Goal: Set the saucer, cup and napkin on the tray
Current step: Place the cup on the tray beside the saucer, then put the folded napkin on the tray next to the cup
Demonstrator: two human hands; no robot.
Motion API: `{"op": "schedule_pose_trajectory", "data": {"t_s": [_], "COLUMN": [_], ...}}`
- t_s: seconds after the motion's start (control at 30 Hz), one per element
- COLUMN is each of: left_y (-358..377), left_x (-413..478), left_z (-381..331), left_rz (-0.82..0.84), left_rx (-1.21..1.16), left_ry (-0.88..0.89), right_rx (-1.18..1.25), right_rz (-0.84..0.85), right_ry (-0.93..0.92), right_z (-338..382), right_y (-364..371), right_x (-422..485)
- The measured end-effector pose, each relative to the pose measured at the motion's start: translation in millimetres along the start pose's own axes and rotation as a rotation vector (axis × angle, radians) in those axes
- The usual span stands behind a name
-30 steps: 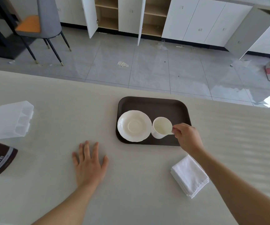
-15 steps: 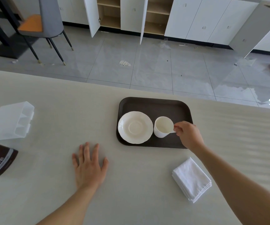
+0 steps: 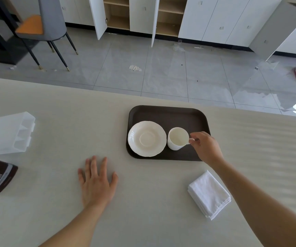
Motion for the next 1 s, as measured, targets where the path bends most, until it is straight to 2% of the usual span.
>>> {"op": "schedule_pose_trajectory", "data": {"t_s": [0.3, 0.4, 0.53, 0.63, 1.0], "left_y": [3, 2, 1, 1, -2], "left_x": [0, 0, -1, -1, -1], "left_z": [1, 0, 0, -1, -1], "left_rz": [0.011, 0.01, 0.008, 0.013, -0.007], "left_rx": [-0.004, -0.008, -0.011, -0.014, -0.045], "left_ry": [-0.001, -0.003, 0.001, -0.005, -0.008], "right_rx": [0.057, -0.01, -0.211, -0.276, -0.303], "right_rz": [-0.097, -0.036, 0.138, 0.241, 0.251], "right_ry": [0.118, 0.193, 0.292, 0.346, 0.419], "right_z": [-42, -64, -94, -104, -96], "right_y": [-28, -28, -19, -11, -8], "right_x": [-54, -79, -111, -130, -132]}}
Point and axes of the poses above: each hand's wrist, its own x-axis towards the middle knuckle, its own y-axis out of the palm, z = x × y, the point moved 8 cm from there along x, towards the middle knuckle, and after that the axes turned 8 degrees about -z, right-handed, at the moved point
